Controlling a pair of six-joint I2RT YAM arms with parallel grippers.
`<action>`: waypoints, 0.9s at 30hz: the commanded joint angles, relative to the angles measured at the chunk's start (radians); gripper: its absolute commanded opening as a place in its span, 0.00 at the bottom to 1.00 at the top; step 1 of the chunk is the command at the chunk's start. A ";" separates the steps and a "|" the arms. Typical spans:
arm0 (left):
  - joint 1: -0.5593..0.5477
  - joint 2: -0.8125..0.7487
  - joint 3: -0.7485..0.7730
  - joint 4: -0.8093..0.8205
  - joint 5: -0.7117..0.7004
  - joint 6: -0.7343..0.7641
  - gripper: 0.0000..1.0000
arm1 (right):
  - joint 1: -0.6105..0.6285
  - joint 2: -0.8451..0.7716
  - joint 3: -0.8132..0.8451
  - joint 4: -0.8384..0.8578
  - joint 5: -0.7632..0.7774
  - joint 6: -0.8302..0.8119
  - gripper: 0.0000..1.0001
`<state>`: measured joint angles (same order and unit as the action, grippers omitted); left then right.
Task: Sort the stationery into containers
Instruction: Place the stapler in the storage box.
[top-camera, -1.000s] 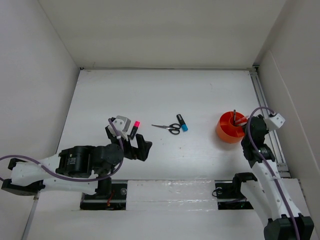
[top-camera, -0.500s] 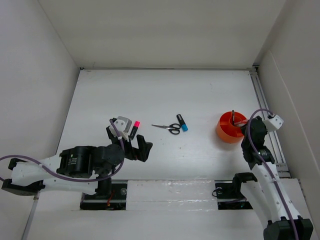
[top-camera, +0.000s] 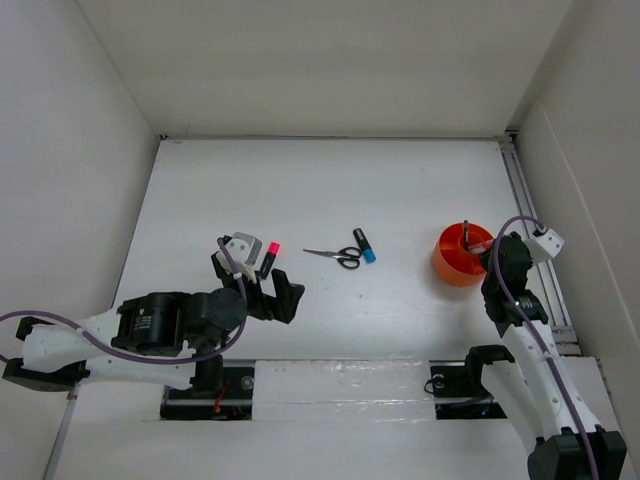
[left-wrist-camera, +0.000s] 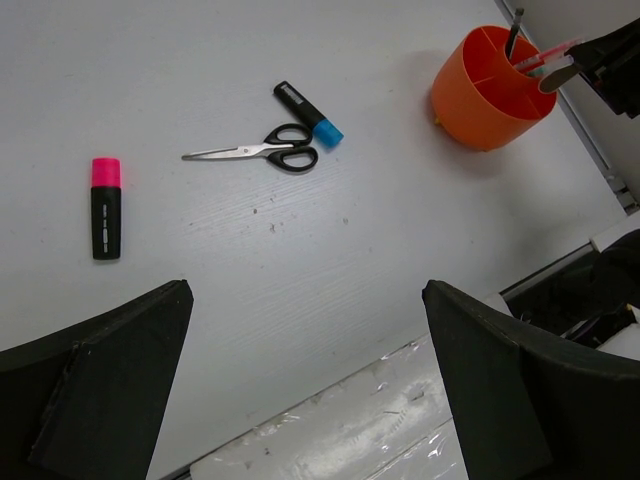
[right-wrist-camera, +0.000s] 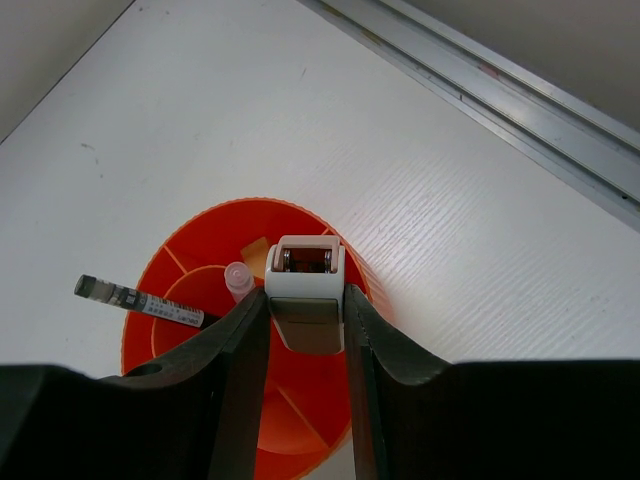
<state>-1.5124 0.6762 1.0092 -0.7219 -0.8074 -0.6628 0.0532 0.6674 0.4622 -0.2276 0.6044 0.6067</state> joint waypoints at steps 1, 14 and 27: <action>-0.002 -0.006 -0.003 0.030 -0.003 0.009 1.00 | -0.006 -0.006 0.026 0.034 -0.003 0.011 0.06; -0.002 -0.015 -0.003 0.030 -0.003 0.019 1.00 | -0.006 0.003 0.026 0.025 -0.003 0.011 0.32; -0.002 -0.015 -0.003 0.030 -0.003 0.019 1.00 | -0.006 -0.015 0.035 0.016 -0.003 0.021 0.72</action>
<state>-1.5124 0.6689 1.0080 -0.7219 -0.8066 -0.6582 0.0532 0.6716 0.4622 -0.2314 0.5999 0.6239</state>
